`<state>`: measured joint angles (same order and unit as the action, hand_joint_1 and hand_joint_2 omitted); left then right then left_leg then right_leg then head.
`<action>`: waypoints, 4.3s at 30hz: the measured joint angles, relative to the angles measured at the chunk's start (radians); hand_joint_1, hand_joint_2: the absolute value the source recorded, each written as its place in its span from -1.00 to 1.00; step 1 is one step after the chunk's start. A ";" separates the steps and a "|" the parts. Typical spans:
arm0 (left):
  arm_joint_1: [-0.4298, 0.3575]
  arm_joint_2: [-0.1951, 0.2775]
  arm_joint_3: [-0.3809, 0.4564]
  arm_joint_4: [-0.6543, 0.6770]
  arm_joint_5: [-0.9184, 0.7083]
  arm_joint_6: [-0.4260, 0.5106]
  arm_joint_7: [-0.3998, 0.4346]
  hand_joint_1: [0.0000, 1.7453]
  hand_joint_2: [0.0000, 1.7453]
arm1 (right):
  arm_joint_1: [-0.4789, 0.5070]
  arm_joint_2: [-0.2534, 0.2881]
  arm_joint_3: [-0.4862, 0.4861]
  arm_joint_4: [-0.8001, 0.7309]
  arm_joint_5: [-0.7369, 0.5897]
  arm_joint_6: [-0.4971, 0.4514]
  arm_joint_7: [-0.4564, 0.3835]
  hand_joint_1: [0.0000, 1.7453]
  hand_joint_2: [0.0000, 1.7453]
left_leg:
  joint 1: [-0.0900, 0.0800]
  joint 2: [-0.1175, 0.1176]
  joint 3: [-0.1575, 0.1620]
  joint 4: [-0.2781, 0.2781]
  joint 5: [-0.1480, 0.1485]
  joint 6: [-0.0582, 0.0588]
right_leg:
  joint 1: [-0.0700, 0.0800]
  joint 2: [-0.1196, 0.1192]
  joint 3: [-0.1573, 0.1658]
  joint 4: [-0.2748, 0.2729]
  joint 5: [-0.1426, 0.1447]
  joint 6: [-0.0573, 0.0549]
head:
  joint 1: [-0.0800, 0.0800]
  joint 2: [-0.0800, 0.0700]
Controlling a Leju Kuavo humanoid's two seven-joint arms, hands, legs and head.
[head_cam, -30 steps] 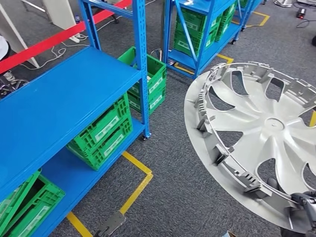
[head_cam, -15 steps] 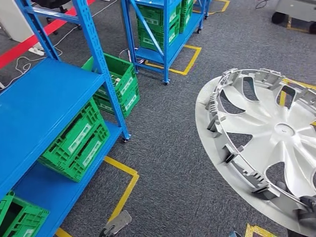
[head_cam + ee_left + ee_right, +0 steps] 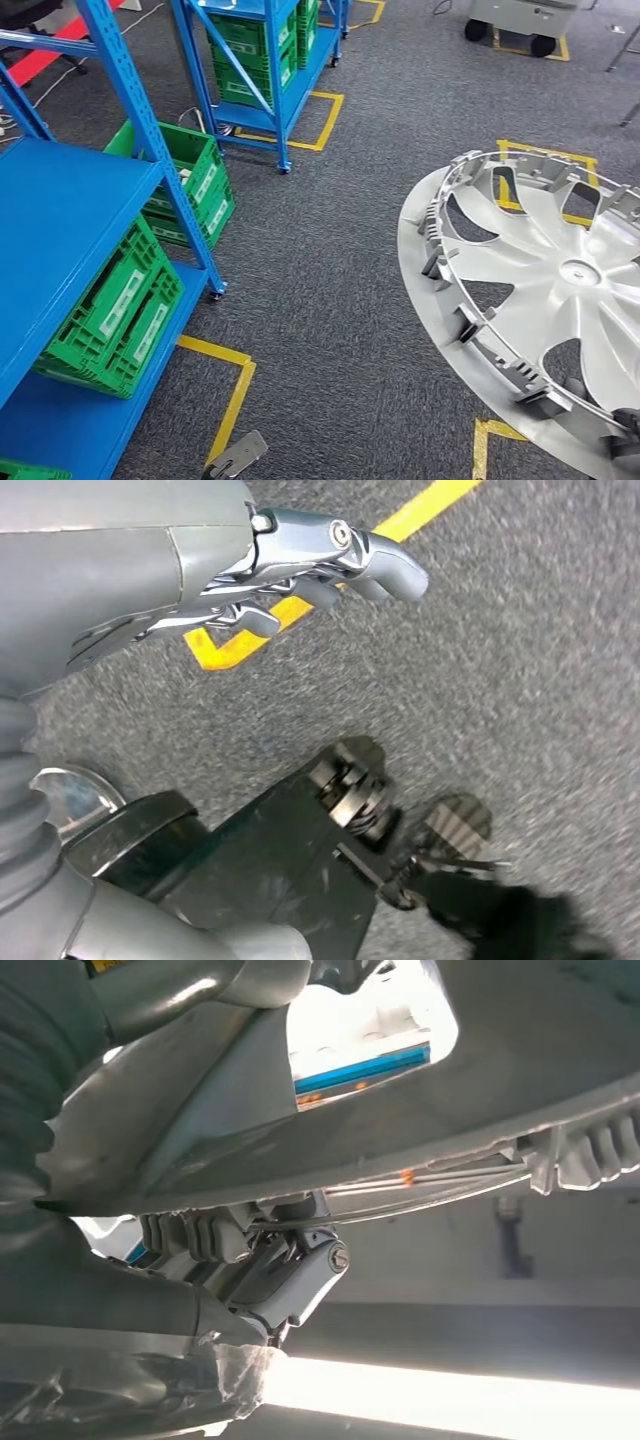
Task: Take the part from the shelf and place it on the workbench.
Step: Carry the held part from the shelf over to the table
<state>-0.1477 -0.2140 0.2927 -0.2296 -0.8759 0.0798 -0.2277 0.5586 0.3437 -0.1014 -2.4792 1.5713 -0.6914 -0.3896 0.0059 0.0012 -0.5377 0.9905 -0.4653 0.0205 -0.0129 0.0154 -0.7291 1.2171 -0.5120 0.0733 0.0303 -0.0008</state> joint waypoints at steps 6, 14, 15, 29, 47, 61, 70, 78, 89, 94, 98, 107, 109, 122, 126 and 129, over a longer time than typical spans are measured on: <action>0.004 0.003 -0.001 0.000 0.000 0.001 0.000 -1.00 1.00 | 0.001 0.000 -0.012 -0.001 0.000 0.000 0.003 1.00 1.00 | -0.008 0.082 0.016 0.002 -0.015 -0.007 | 0.004 -0.060 0.094 -0.128 0.068 -0.005 | 0.000 0.000; 0.001 0.001 -0.002 -0.001 -0.001 0.003 0.000 -1.00 1.00 | 0.001 0.000 -0.026 -0.011 0.000 0.000 -0.006 1.00 1.00 | -0.007 0.042 -0.027 0.114 -0.094 -0.040 | 0.005 -0.012 0.130 -0.207 0.093 -0.051 | -0.010 0.000; 0.004 0.001 -0.002 -0.001 -0.001 0.003 0.000 -1.00 1.00 | 0.000 0.000 -0.031 -0.011 0.000 0.000 -0.009 1.00 1.00 | -0.006 0.021 -0.063 0.185 -0.125 -0.041 | 0.004 0.001 0.129 -0.208 0.094 -0.053 | -0.012 0.000; 0.004 -0.011 -0.001 -0.002 -0.001 0.006 0.000 -1.00 1.00 | -0.022 0.000 -0.076 -0.011 0.000 0.000 -0.008 1.00 1.00 | 0.003 -0.029 -0.013 0.013 0.002 -0.009 | 0.003 0.037 0.046 -0.095 0.049 -0.012 | -0.007 0.000; 0.006 -0.017 0.000 -0.005 0.003 0.006 0.000 -1.00 1.00 | -0.038 0.001 -0.098 -0.011 0.000 0.000 -0.009 1.00 1.00 | -0.005 0.006 -0.121 0.279 -0.147 -0.047 | 0.004 0.016 0.121 -0.194 0.090 -0.059 | -0.013 0.000; 0.007 -0.022 0.001 -0.006 0.006 0.001 -0.002 -1.00 1.00 | -0.047 0.001 -0.107 -0.011 0.000 0.000 -0.003 1.00 1.00 | 0.002 -0.006 -0.020 0.015 0.004 -0.006 | 0.002 0.001 0.001 0.010 -0.009 -0.005 | -0.002 0.000; 0.006 -0.022 0.001 -0.007 0.009 -0.002 -0.002 -1.00 1.00 | -0.052 0.001 -0.107 -0.010 0.000 0.000 0.017 1.00 1.00 | -0.010 0.098 0.002 0.015 -0.014 -0.026 | 0.018 -0.079 0.129 -0.183 0.076 -0.029 | -0.004 0.000; 0.006 -0.024 0.001 -0.010 0.011 -0.015 -0.010 -1.00 1.00 | -0.057 0.003 -0.107 -0.009 0.001 0.000 0.007 1.00 1.00 | -0.003 0.005 -0.129 0.280 -0.135 -0.055 | 0.004 0.020 0.129 -0.197 0.089 -0.060 | -0.013 0.000; 0.002 -0.026 0.001 -0.011 0.013 -0.016 -0.014 -1.00 1.00 | -0.053 0.004 -0.107 -0.005 0.001 0.000 0.005 1.00 1.00 | 0.011 -0.036 -0.026 0.016 0.009 -0.021 | -0.004 0.077 0.090 -0.158 0.069 -0.016 | -0.006 0.000; 0.009 -0.025 0.002 -0.011 0.014 -0.016 -0.015 -1.00 1.00 | -0.056 0.004 -0.107 -0.004 0.000 0.000 0.005 1.00 1.00 | 0.004 0.030 -0.019 0.015 0.000 -0.008 | -0.002 -0.010 -0.035 0.101 -0.041 -0.006 | 0.000 0.000; 0.007 -0.026 0.002 -0.011 0.014 -0.016 -0.015 -1.00 1.00 | -0.056 0.004 -0.107 -0.003 0.000 0.000 0.002 1.00 1.00 | 0.001 0.077 0.008 0.016 -0.022 -0.020 | 0.003 -0.061 0.084 -0.115 0.068 -0.016 | 0.000 0.000; -0.001 -0.026 0.002 -0.015 0.014 -0.017 -0.016 -1.00 1.00 | -0.060 0.006 -0.107 -0.003 0.000 0.000 0.000 1.00 1.00 | 0.002 0.014 -0.072 0.200 -0.126 -0.059 | 0.001 0.001 0.134 -0.188 0.070 -0.068 | -0.012 0.000; 0.005 -0.023 0.002 -0.015 0.014 -0.017 -0.015 -1.00 1.00 | -0.060 0.006 -0.107 -0.002 0.001 0.000 0.001 1.00 1.00 | 0.002 0.006 -0.146 0.303 -0.142 -0.059 | 0.001 0.030 0.141 -0.188 0.062 -0.072 | -0.013 0.000; 0.002 -0.024 0.002 -0.016 0.017 -0.014 -0.015 -1.00 1.00 | -0.056 0.006 -0.106 -0.001 0.000 0.000 0.000 1.00 1.00 | 0.002 -0.013 -0.014 0.013 -0.004 -0.003 | 0.006 0.008 0.116 -0.041 -0.044 -0.021 | -0.009 0.000; 0.010 -0.020 0.003 -0.016 0.018 -0.013 -0.014 -1.00 1.00 | -0.055 0.006 -0.106 0.001 0.000 0.000 0.000 1.00 1.00 | 0.002 -0.004 0.035 0.013 -0.045 -0.003 | 0.003 -0.009 0.003 0.050 -0.060 -0.017 | -0.007 0.000; 0.011 -0.020 0.003 -0.016 0.019 -0.013 -0.014 -1.00 1.00 | -0.055 0.006 -0.106 0.004 0.001 0.000 0.001 1.00 1.00 | 0.001 -0.001 0.082 0.012 -0.086 -0.012 | 0.005 -0.023 0.030 -0.113 0.078 -0.026 | -0.005 0.000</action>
<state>-0.1362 -0.2343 0.2953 -0.2453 -0.8572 0.0666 -0.2417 0.5031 0.3498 -0.2074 -2.4754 1.5719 -0.6911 -0.3886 0.0069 -0.0001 -0.4554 1.0023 -0.5510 0.0082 -0.0076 -0.0071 -0.6988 1.1043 -0.4343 0.0478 0.0254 -0.0011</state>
